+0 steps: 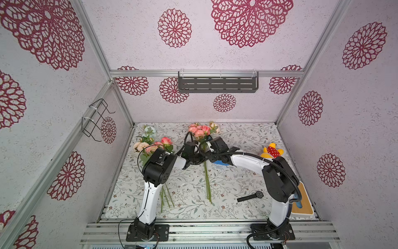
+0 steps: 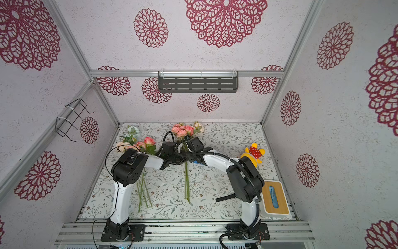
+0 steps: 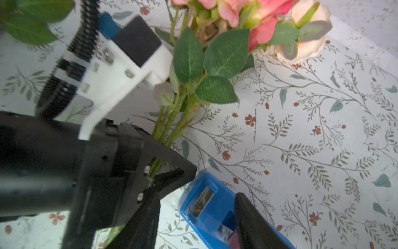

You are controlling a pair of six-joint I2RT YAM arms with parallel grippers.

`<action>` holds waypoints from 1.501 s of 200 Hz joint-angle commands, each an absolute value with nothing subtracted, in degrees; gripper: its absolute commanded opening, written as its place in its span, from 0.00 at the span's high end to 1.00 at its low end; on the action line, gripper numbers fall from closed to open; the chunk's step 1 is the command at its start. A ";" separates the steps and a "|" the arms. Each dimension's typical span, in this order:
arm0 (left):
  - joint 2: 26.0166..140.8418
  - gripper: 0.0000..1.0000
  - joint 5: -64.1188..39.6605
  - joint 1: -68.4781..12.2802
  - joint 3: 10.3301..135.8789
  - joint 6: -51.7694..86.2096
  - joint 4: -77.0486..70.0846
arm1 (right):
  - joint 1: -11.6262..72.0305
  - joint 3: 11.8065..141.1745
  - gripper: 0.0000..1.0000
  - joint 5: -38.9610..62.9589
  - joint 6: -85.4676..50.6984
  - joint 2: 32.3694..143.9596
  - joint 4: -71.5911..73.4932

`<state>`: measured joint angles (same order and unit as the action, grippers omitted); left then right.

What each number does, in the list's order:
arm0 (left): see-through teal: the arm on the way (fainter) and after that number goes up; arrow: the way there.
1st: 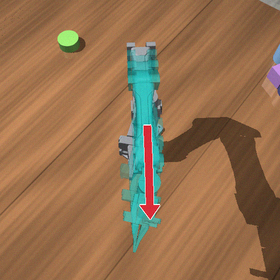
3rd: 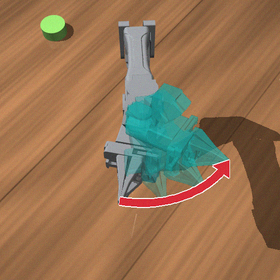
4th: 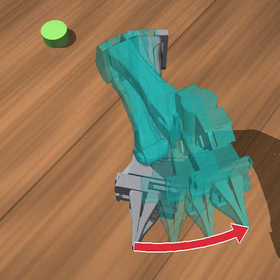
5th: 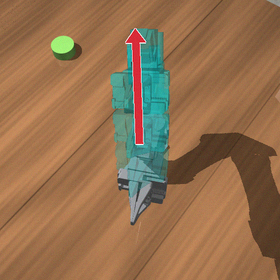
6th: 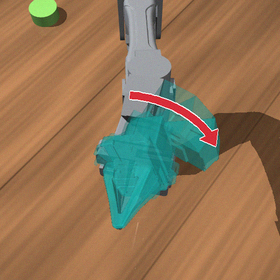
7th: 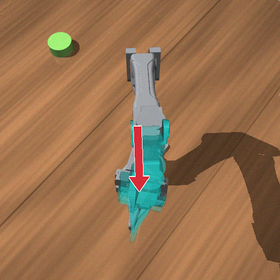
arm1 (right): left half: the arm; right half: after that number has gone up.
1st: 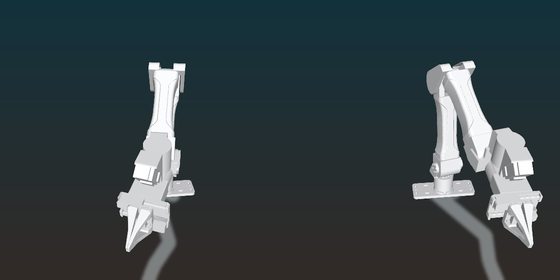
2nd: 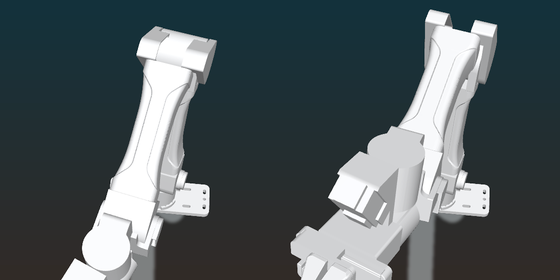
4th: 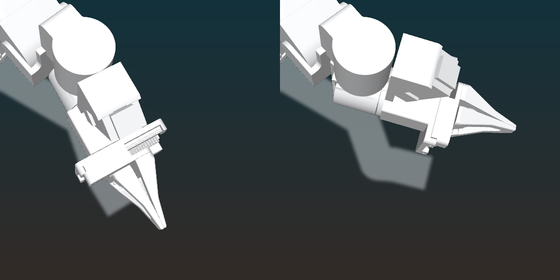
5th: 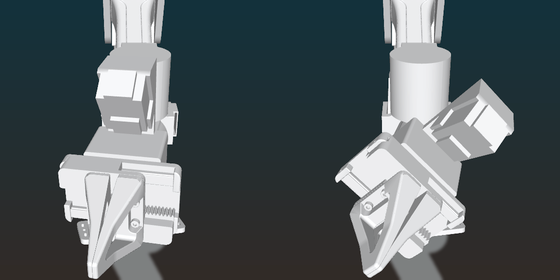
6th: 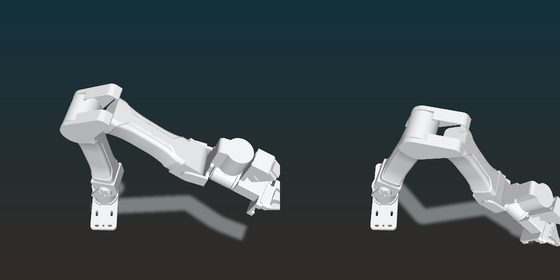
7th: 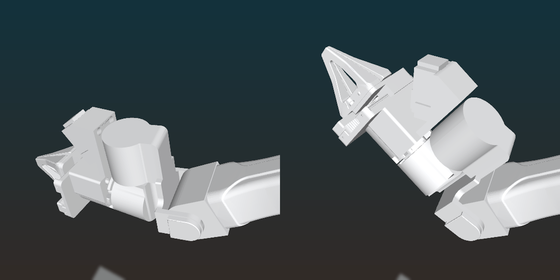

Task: Wrap bouquets with tape
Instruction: Tear off the tape using the Tape Cutter.

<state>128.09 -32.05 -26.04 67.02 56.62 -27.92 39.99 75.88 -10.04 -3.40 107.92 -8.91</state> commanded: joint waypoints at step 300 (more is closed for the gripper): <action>131.83 1.00 -34.20 -22.16 61.72 63.72 -45.70 | 41.87 71.35 1.00 -23.96 -19.87 114.64 -17.24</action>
<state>130.43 -35.79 -24.53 63.13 64.31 -43.94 44.29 75.37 -23.18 -17.82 115.13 -7.05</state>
